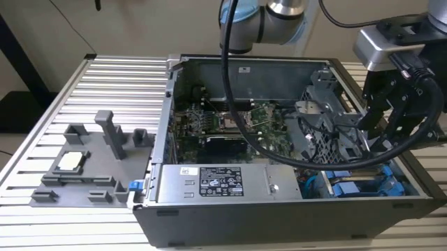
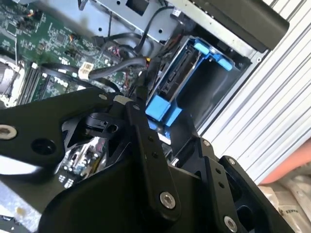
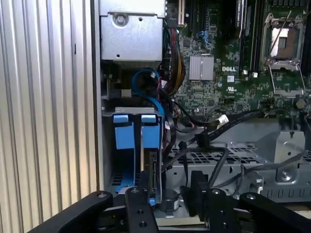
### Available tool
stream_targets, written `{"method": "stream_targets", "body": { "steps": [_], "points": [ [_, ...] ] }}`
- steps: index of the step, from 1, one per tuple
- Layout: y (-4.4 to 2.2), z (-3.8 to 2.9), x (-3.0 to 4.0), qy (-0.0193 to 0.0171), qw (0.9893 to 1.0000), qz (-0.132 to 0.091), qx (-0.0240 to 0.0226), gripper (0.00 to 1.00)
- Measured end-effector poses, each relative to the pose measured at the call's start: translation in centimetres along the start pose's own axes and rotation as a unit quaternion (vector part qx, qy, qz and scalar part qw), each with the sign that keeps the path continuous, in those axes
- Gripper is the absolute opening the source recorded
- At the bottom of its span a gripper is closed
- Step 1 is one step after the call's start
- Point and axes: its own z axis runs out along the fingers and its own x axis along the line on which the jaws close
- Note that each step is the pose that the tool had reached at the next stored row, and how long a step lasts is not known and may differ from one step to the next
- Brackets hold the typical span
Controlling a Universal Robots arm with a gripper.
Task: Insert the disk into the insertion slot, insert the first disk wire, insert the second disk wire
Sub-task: 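Insert the disk into the insertion slot, then insert the first disk wire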
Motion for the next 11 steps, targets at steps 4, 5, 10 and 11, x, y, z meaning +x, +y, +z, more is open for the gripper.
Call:
{"method": "stream_targets", "body": {
  "steps": [4, 5, 10, 11],
  "points": [
    [0.27, 0.06, -0.09, -0.0016, 0.9995, -0.004, 0.0320, 0.47],
    [0.31, 0.11, -0.17, -0.0018, 0.9993, -0.005, 0.0375, 0.47],
    [0.39, 0.41, -0.68, -0.0021, 0.9980, -0.016, 0.0617, 0.47],
    [0.45, 0.47, -0.85, 0.0001, 0.9978, -0.018, 0.0634, 0.47]
  ]
}}
